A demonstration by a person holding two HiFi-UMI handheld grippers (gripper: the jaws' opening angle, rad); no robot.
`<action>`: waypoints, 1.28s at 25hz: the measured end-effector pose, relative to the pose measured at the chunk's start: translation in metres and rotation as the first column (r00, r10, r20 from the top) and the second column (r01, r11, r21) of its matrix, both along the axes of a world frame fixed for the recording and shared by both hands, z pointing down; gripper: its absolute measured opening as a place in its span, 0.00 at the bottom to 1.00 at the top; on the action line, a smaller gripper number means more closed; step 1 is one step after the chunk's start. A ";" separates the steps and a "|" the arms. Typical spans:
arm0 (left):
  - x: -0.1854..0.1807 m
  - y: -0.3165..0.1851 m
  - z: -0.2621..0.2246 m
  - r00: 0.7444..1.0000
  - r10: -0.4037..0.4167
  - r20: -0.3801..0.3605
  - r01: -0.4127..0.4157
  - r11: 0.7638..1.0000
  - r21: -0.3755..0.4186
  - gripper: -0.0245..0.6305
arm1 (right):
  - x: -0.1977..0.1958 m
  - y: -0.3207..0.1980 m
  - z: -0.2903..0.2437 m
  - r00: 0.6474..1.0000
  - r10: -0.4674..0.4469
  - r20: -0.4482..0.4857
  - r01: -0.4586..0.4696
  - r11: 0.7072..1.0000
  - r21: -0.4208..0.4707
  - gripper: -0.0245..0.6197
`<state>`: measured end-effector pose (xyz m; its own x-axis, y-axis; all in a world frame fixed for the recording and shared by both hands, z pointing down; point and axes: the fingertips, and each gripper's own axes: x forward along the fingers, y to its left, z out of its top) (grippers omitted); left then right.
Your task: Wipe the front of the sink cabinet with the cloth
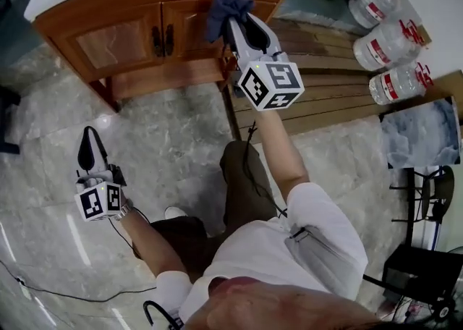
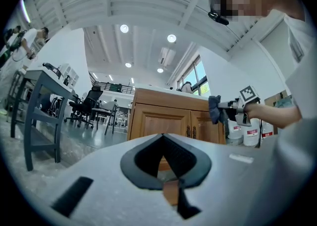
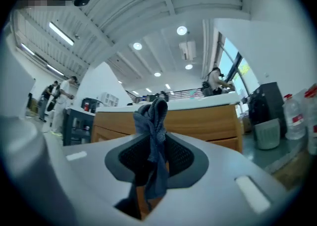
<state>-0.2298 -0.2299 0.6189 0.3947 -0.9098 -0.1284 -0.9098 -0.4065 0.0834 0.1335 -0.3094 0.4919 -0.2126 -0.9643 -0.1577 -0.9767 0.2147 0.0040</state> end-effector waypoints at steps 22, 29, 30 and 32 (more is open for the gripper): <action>-0.021 0.020 -0.023 1.000 -0.018 -0.013 0.018 0.999 0.045 0.04 | -0.381 -0.086 0.063 0.860 -0.508 -0.055 0.499 0.858 -0.124 0.19; -0.032 0.018 -0.026 0.999 -0.039 -0.017 0.040 0.998 0.058 0.03 | -0.380 -0.126 0.083 0.918 -0.390 -0.064 0.376 0.912 -0.162 0.19; -0.032 0.017 -0.024 0.999 -0.040 -0.015 0.040 0.998 0.054 0.04 | -0.379 -0.129 0.085 0.921 -0.385 -0.063 0.371 0.914 -0.166 0.19; -0.031 0.015 -0.022 0.999 -0.033 -0.010 0.033 0.998 0.048 0.04 | -0.379 -0.132 0.087 0.919 -0.388 -0.067 0.372 0.912 -0.174 0.19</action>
